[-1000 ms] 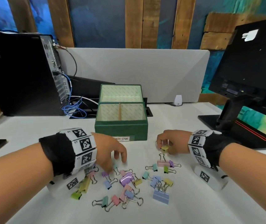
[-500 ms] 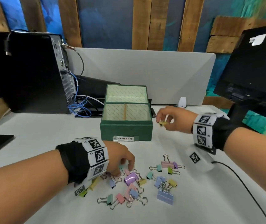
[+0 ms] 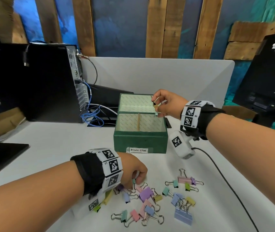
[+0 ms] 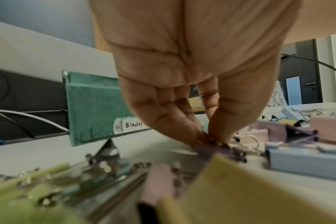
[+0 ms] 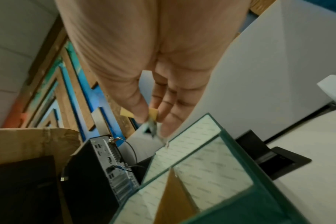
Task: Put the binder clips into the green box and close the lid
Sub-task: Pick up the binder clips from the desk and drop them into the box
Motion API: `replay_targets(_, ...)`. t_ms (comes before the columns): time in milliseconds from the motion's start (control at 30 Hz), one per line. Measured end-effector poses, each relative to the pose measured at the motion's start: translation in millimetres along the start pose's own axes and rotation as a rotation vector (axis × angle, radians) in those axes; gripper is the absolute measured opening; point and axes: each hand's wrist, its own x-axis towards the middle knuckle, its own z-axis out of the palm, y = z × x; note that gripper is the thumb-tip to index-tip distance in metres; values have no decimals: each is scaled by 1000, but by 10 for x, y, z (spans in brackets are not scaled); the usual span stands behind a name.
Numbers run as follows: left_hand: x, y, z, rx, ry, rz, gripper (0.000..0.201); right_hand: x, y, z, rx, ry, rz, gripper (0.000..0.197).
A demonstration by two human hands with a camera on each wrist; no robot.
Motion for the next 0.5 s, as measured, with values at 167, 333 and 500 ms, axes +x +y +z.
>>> replay_targets(167,-48,9,10,4,18,20,31,108,95,89,-74,67,24,34)
replay_targets(333,-172,-62,4,2,-49,41,49,151,66,124,-122,8,26,26)
replay_targets(500,-173,-99,23,43,-74,53,54,230,-67,271,-223,-83,63,28)
